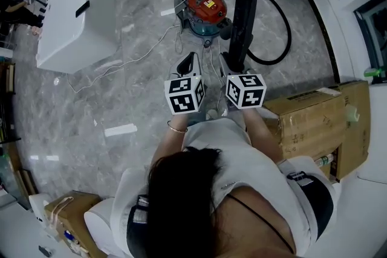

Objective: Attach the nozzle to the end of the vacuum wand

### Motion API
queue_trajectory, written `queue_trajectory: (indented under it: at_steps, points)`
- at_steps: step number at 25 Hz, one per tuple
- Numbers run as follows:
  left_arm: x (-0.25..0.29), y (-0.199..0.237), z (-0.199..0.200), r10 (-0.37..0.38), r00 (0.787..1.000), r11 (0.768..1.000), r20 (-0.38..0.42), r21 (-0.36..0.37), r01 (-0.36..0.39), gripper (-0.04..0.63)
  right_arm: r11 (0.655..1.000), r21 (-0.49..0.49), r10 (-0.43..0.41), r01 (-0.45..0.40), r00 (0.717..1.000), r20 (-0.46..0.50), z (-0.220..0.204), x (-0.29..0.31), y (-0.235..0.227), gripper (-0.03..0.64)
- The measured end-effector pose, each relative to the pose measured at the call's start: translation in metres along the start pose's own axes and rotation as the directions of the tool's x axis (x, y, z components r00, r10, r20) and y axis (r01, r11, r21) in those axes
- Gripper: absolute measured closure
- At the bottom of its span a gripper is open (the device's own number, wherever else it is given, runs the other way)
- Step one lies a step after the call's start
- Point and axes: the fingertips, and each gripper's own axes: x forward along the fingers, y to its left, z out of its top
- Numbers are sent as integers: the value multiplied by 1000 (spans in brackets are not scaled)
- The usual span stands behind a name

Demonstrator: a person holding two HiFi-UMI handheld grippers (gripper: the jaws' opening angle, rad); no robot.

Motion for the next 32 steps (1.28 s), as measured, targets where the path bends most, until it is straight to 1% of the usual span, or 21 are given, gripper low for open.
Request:
queue_trajectory:
  at_steps: [5,11,21,26,32]
  points:
    - [14,8,4,4,1000,1000,-2,18,-3,592,1000,2,1,-1,1000,1,4,14,-3,571]
    - [35,26,14,7,1000,1000,-5,17,-7,592,1000,5,-3,3,1000,6,15,40,-7,571]
    - [83,53,37,-14,1000,999,-14,35,15,592,999,25,-34,34,999,-7,35,90,-20,571]
    - [102,70,52,-16,1000,998,-14,66,17,592,999,29,-38,39,999,-22,49,116,-20,571]
    - [123,92,65,-25,999,994,-25,104,27,592,997,61,-42,44,998,-36,60,144,-19,571]
